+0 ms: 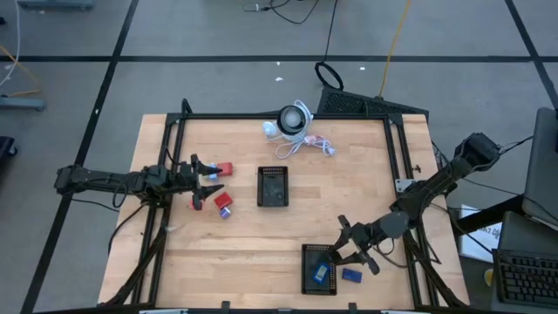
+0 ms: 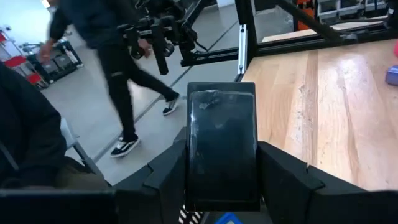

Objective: Pick & Place Office items
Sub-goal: Put the black digital timer into the bottom black basket

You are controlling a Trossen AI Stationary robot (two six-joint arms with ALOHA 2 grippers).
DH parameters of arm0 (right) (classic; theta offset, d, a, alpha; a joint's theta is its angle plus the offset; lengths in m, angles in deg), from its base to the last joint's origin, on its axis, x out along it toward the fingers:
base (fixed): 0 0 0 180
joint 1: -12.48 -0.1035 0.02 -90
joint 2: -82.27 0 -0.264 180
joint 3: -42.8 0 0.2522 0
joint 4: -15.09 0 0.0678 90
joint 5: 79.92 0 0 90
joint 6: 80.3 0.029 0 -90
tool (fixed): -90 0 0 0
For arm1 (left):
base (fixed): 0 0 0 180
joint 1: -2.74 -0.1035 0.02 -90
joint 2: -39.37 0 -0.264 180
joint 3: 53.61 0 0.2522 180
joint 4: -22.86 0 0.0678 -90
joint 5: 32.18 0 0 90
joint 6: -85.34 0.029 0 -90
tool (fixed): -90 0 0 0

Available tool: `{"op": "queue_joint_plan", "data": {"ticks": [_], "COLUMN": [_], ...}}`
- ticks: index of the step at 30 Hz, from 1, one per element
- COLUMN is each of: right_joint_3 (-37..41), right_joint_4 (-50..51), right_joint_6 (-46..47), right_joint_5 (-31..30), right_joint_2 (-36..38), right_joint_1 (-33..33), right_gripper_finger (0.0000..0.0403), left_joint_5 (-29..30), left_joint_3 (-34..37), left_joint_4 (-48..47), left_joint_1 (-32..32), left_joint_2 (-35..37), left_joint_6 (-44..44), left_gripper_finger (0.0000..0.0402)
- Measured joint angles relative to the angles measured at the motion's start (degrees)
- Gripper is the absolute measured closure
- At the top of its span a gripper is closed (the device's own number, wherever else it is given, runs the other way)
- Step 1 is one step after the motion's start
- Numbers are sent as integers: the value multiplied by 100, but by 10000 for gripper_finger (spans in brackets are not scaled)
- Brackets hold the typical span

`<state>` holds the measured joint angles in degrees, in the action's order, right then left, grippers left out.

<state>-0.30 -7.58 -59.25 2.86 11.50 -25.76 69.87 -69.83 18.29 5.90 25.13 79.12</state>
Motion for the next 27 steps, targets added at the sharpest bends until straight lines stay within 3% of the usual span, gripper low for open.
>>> {"op": "queue_joint_plan", "data": {"ticks": [13,27], "right_joint_3": [-2304,-2566], "right_joint_4": [3243,4159], "right_joint_6": [-682,-892], "right_joint_5": [153,135], "right_joint_2": [-1379,-2455], "right_joint_1": [-11,265], "right_gripper_finger": [234,234], "left_joint_5": [0,0], "left_joint_3": [0,0], "left_joint_4": [0,-10], "left_joint_1": [0,0], "left_joint_2": [-2,0], "left_joint_6": [0,0], "left_gripper_finger": [135,135]}}
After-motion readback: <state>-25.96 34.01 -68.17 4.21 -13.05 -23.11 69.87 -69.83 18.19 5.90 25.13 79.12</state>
